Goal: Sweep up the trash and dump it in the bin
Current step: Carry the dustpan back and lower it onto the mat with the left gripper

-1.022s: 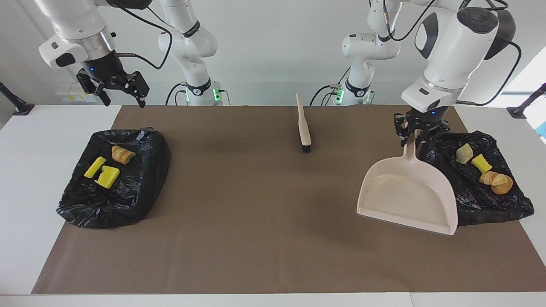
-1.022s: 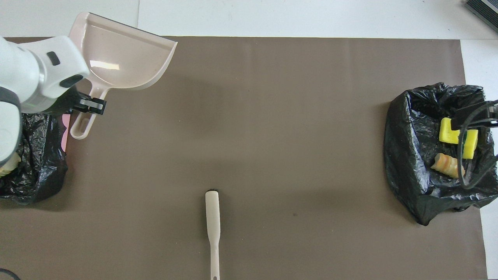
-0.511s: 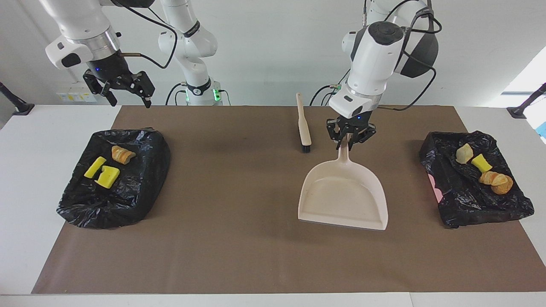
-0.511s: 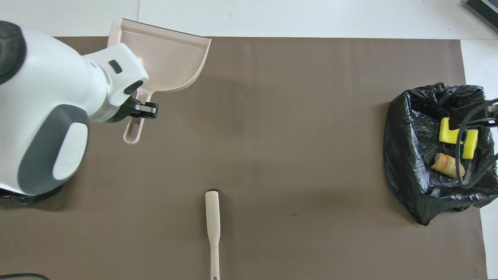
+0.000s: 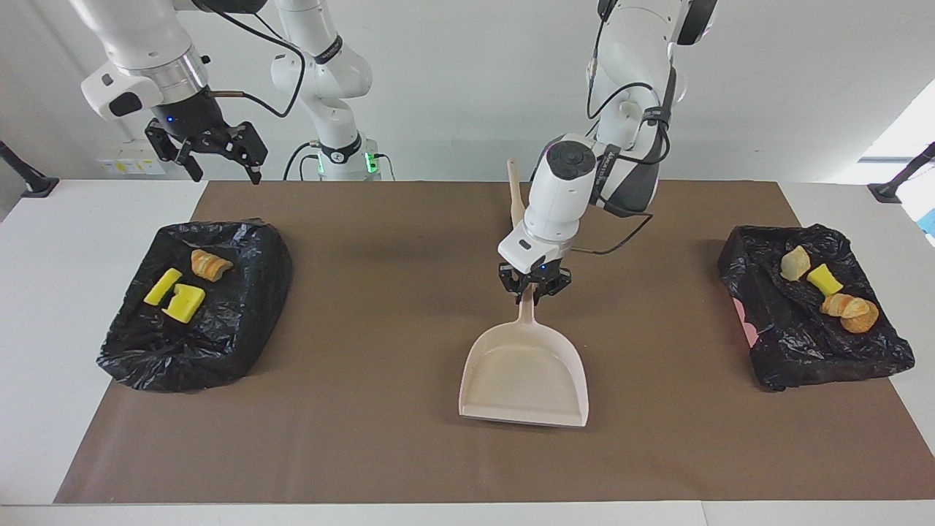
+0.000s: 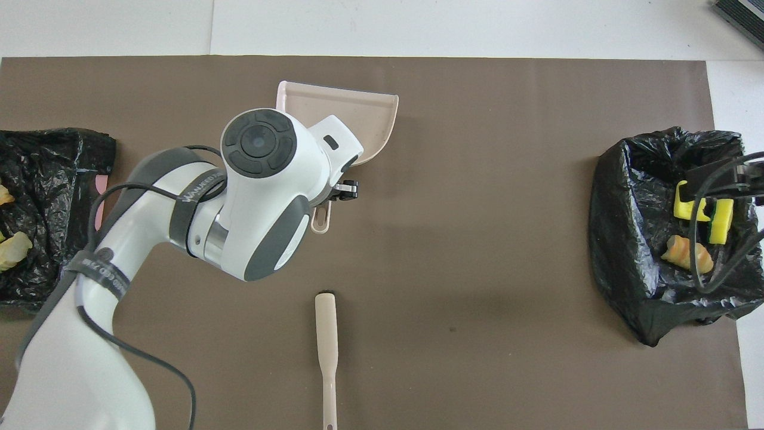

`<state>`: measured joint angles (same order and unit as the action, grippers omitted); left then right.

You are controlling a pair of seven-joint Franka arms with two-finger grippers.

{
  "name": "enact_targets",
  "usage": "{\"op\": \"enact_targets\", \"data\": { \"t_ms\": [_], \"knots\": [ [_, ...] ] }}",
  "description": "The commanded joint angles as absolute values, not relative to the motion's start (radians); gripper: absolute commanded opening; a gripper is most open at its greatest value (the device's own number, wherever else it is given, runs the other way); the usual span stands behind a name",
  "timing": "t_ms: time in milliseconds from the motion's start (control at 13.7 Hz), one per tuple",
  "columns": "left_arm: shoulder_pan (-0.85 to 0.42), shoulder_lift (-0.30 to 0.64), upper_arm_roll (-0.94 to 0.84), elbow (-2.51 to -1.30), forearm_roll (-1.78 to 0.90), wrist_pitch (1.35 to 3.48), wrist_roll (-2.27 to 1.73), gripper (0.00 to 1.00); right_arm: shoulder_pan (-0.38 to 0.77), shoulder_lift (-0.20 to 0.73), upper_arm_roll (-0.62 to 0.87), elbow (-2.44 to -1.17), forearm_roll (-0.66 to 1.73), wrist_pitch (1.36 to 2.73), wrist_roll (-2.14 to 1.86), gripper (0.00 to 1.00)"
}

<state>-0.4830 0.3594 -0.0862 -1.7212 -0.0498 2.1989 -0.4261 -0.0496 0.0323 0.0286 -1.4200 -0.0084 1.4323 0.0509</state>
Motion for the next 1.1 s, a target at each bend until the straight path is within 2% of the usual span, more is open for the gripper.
{"op": "enact_targets", "data": {
  "t_ms": [0,730,803,876,949,1022],
  "knots": [
    [-0.514,0.314,-0.066,-1.792,-0.098,2.244,-0.443,0.0,-0.055,0.008,0.029,-1.445,0.011,1.43,0.064,1.0],
    [-0.615,0.342,-0.064,-1.839,-0.1,2.287,-0.587,0.0,-0.055,0.008,0.029,-1.445,0.009,1.431,0.064,1.0],
    [-0.614,0.342,-0.064,-1.836,-0.1,2.275,-0.594,0.14,-0.055,0.008,0.031,-1.445,0.009,1.431,0.064,1.0],
    [-0.614,0.342,-0.063,-1.833,-0.1,2.273,-0.594,0.6,-0.055,0.008,0.031,-1.445,0.011,1.431,0.064,1.0],
    [-0.612,0.338,-0.063,-1.832,-0.095,2.266,-0.592,1.0,-0.055,0.009,0.031,-1.445,0.009,1.431,0.063,1.0],
    [-0.601,0.322,-0.063,-1.833,-0.095,2.252,-0.586,1.0,-0.055,0.008,0.029,-1.445,0.011,1.431,0.064,1.0]
  ]
}}
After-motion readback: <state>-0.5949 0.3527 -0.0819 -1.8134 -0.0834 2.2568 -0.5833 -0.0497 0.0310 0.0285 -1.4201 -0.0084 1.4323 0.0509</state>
